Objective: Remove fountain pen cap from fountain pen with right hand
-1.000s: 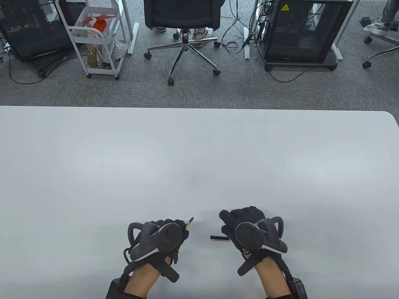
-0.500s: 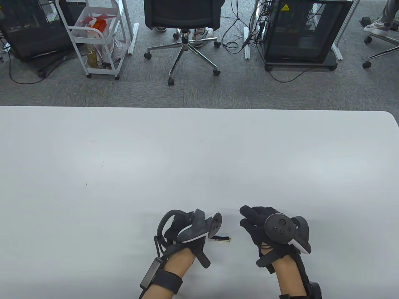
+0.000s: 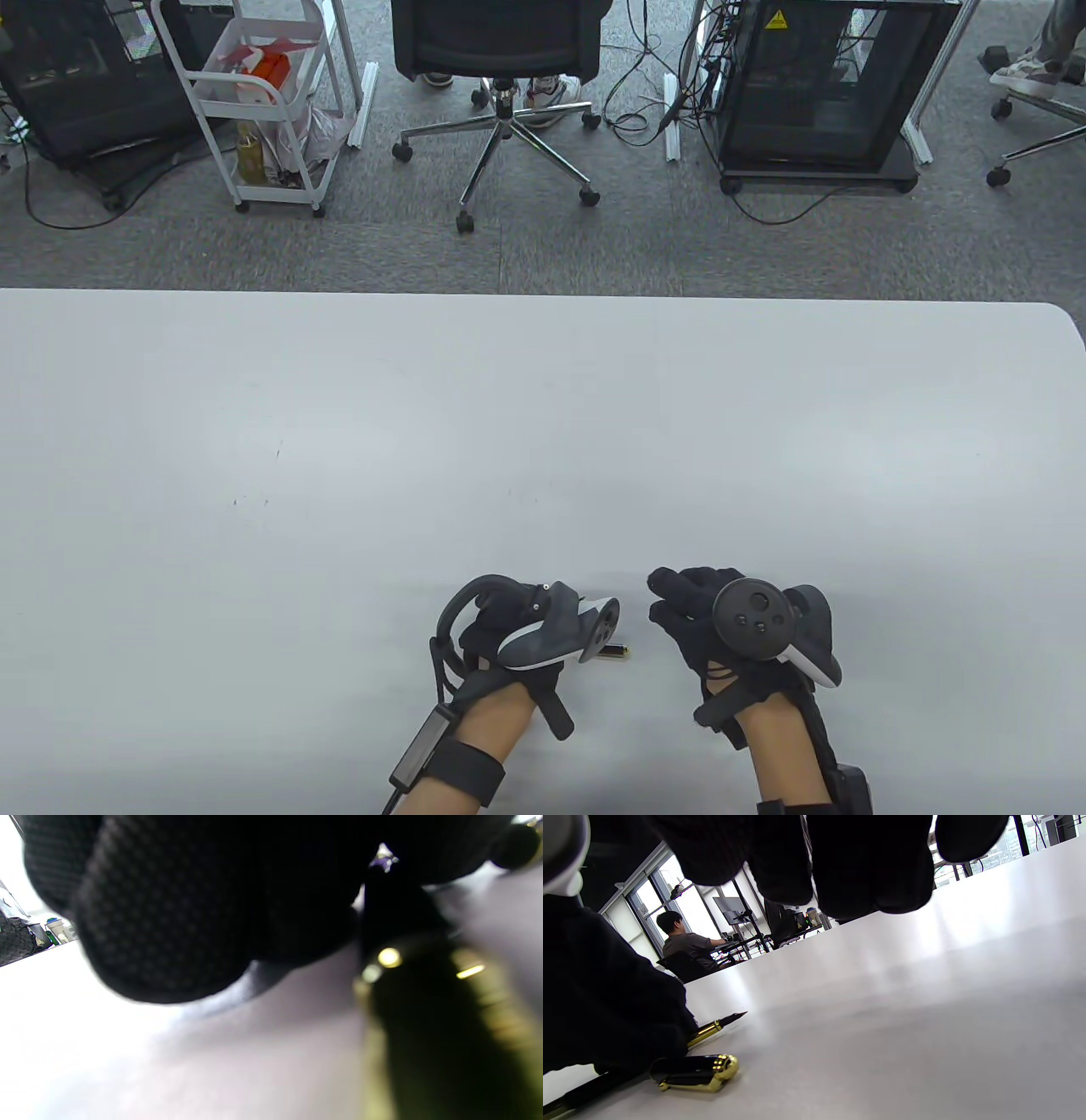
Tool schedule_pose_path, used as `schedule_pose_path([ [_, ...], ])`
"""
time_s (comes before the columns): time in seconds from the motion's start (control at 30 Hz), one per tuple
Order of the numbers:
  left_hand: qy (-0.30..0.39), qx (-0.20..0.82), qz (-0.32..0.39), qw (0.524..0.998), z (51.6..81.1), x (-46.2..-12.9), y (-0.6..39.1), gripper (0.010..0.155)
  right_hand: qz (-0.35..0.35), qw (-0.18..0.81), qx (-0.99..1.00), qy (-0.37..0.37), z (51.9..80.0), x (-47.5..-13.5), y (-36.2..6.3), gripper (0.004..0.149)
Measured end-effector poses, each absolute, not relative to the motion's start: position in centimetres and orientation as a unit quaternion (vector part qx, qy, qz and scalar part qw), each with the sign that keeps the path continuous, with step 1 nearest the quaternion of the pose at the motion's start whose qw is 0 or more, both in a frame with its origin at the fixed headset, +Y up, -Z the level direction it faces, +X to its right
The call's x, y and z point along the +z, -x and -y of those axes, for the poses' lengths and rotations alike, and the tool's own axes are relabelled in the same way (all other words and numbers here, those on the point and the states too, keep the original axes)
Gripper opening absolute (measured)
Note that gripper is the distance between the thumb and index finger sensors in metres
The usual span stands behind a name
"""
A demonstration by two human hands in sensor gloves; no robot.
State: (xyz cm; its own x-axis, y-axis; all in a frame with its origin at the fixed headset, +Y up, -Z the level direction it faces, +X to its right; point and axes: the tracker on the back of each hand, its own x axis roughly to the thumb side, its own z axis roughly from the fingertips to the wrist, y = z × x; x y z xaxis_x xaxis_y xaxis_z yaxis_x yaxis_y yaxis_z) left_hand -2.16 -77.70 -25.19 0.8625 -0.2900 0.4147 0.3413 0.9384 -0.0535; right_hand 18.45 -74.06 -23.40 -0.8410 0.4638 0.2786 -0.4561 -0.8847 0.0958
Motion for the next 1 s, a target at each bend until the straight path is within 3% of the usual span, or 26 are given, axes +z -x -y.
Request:
schedule_pose_path([
  [0.2, 0.056, -0.154, 0.207, 0.964, 77.5, -25.1, 2.6, 0.050, -0.012, 0.247, 0.958, -0.145, 73.9, -23.3, -18.8, 0.050],
  [0.33, 0.060, -0.117, 0.195, 0.972, 75.6, -25.1, 4.5, 0.052, -0.004, 0.257, 0.954, -0.152, 73.5, -23.2, -19.1, 0.052],
  [0.63, -0.056, -0.006, 0.176, 0.983, 70.3, -21.4, 12.4, 0.062, 0.027, 0.285, 0.938, -0.193, 72.3, -22.8, -18.8, 0.054],
  [0.77, -0.105, 0.041, 0.174, 0.978, 70.6, -20.4, 14.6, 0.066, 0.008, 0.308, 0.929, -0.205, 72.7, -22.7, -18.5, 0.059],
  [1.0, -0.084, 0.043, 0.168, 0.981, 70.9, -20.9, 15.6, 0.069, -0.004, 0.335, 0.920, -0.204, 73.6, -22.7, -18.7, 0.063],
])
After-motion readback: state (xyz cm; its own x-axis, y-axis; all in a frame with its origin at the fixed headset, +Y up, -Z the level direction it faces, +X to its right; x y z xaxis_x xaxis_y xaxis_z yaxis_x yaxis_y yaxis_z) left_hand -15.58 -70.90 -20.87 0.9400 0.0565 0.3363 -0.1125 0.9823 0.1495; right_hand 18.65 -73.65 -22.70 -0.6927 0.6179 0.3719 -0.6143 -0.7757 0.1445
